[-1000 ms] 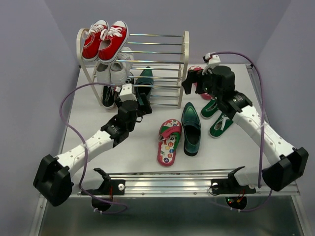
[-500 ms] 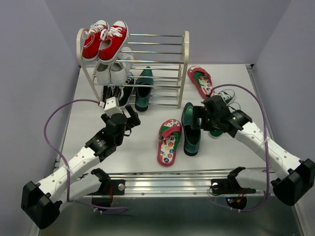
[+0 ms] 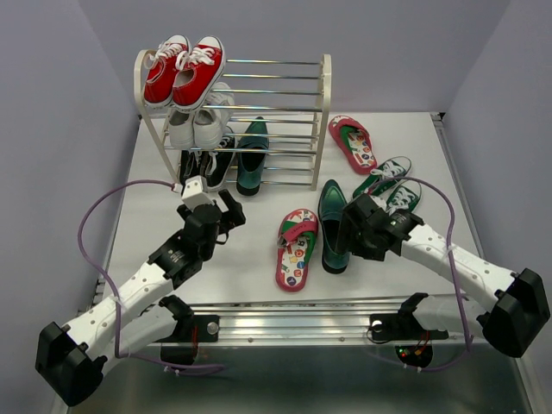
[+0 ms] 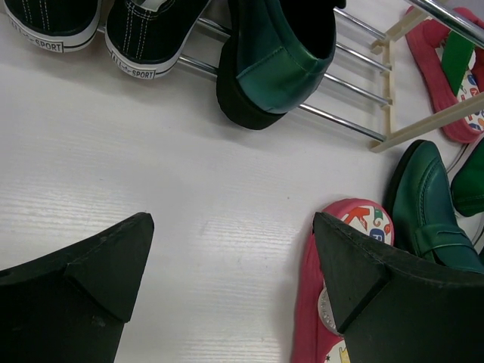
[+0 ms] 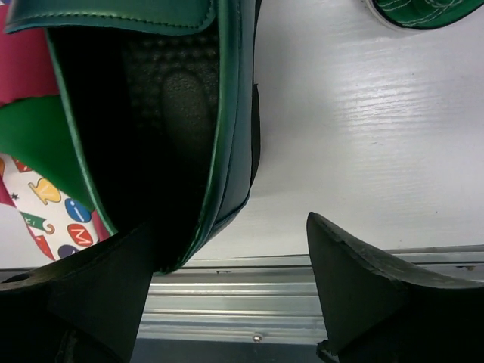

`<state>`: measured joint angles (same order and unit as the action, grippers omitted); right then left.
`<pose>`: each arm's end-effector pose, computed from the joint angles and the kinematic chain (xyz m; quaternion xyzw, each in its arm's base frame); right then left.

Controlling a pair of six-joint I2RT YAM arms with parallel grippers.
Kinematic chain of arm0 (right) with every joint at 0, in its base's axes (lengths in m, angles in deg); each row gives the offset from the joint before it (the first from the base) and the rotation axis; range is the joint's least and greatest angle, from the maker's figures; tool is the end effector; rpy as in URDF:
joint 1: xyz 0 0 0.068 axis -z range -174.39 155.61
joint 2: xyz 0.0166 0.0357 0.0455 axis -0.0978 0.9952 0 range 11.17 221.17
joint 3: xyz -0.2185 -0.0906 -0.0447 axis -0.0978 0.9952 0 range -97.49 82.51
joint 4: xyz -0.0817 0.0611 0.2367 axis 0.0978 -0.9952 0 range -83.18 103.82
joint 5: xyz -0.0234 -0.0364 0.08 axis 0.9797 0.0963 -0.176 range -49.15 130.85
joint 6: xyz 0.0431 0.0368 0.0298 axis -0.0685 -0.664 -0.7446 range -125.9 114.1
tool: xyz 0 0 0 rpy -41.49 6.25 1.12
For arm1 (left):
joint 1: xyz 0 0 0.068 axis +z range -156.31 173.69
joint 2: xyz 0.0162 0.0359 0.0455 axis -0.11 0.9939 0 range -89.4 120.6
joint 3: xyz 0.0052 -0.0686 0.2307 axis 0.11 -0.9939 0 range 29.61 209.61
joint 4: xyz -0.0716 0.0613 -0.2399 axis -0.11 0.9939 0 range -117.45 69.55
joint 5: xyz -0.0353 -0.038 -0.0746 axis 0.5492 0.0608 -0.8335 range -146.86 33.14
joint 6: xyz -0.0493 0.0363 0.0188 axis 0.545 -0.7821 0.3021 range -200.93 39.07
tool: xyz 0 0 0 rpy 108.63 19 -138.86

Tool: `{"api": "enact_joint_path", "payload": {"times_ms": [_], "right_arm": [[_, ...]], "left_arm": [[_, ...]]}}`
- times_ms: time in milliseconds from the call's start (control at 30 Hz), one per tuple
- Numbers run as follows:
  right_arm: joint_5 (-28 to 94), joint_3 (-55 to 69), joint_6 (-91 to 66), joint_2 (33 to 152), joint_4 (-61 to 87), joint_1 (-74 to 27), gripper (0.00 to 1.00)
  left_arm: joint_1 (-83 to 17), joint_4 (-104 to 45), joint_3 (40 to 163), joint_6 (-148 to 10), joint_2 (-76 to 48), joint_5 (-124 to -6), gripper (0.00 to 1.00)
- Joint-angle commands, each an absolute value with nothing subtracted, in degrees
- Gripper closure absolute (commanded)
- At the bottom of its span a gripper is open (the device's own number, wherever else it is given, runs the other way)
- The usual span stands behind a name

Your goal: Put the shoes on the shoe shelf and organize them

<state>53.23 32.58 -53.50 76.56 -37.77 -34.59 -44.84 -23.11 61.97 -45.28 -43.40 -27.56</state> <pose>0.1749 0.1338 0.2040 0.0842 0.9709 0.0610 0.2157 0.1870 -0.1178 0.2447 -0.1291 0.7861 -0.1798 0.5771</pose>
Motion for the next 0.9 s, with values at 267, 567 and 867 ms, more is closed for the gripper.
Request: {"api": "enact_joint_path", "payload": {"times_ms": [267, 567, 867], "right_arm": [[53.60, 32.68, -58.83, 78.24, -36.72, -35.61, 0.84], [50.44, 19.94, -47.92, 74.01, -40.75, -36.14, 0.99], [45.07, 9.13, -42.65, 73.05, -47.61, -36.14, 0.99]], "left_arm": [[-44.90, -25.69, 60.37, -44.28, -45.98, -27.24, 0.01], [-44.90, -25.87, 61.33, -44.72, -45.46, -25.66, 0.01], [-44.90, -26.57, 62.48, -45.34, -43.61, -25.39, 0.01]]}}
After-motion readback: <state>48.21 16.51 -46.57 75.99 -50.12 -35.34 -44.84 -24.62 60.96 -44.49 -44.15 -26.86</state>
